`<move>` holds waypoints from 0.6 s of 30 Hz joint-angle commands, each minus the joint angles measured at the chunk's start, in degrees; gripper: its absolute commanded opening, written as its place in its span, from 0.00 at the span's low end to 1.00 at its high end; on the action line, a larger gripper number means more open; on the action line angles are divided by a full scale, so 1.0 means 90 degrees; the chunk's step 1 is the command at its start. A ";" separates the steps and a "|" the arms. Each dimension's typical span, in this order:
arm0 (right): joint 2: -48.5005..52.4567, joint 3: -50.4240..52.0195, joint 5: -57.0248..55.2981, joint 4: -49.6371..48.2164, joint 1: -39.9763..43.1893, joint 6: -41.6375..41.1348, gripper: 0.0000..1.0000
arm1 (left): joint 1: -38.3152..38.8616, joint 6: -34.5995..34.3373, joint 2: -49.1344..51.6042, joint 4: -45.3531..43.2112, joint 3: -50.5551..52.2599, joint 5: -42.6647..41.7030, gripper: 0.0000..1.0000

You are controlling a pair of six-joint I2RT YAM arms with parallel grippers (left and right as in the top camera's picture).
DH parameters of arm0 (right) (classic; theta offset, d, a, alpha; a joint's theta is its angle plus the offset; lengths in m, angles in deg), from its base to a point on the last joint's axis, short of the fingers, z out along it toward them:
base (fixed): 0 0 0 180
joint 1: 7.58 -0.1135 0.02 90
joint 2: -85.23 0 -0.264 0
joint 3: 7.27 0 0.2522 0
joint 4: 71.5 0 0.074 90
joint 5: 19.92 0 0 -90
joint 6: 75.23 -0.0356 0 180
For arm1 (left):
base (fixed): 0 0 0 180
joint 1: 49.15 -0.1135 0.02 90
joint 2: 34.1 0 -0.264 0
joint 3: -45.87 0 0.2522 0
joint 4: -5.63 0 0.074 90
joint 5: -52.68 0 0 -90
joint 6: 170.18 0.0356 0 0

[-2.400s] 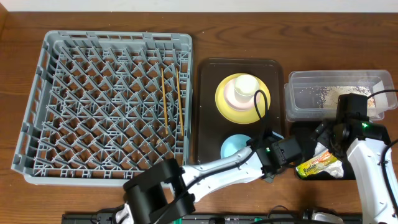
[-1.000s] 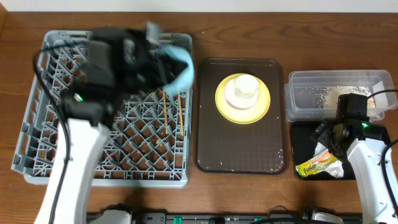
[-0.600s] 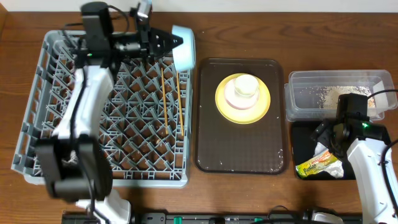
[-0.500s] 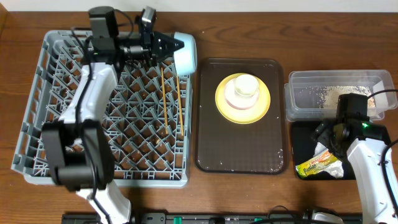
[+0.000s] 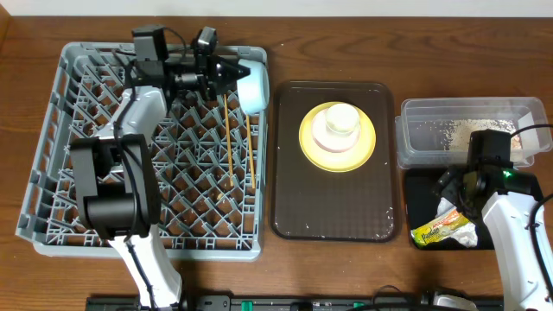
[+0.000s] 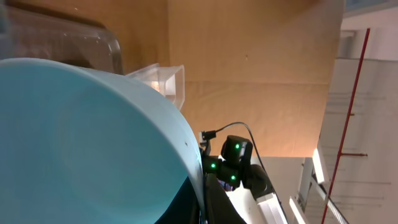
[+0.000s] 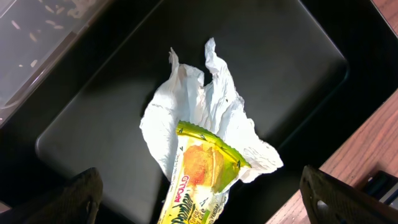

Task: Sort waste into correct bins and load items into the dishwasher rack
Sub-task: 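Lift the blue bowl with the left gripper over the rack, then set the blue bowl into the rack slots and open the left gripper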

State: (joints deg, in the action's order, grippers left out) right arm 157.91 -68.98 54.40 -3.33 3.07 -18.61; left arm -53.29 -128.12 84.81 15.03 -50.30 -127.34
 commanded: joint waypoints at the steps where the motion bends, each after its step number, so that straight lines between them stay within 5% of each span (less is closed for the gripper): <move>1: -0.0051 -0.0078 -0.0136 0.0002 0.0046 0.0024 0.99 | -0.0117 0.0204 0.0148 -0.0007 -0.0019 -0.0012 0.07; 13: -0.0051 -0.0078 -0.0136 0.0002 0.0046 0.0024 0.99 | -0.0216 0.0364 0.0148 -0.0007 0.0085 0.0219 0.17; 18: -0.0051 -0.0078 -0.0136 0.0002 0.0046 0.0024 0.99 | -0.0306 0.0367 0.0148 -0.0010 0.0085 0.0250 0.57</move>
State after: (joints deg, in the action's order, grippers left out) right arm 157.91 -68.98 54.38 -3.35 3.07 -18.61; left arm -55.21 -125.50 85.18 15.03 -50.04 -125.28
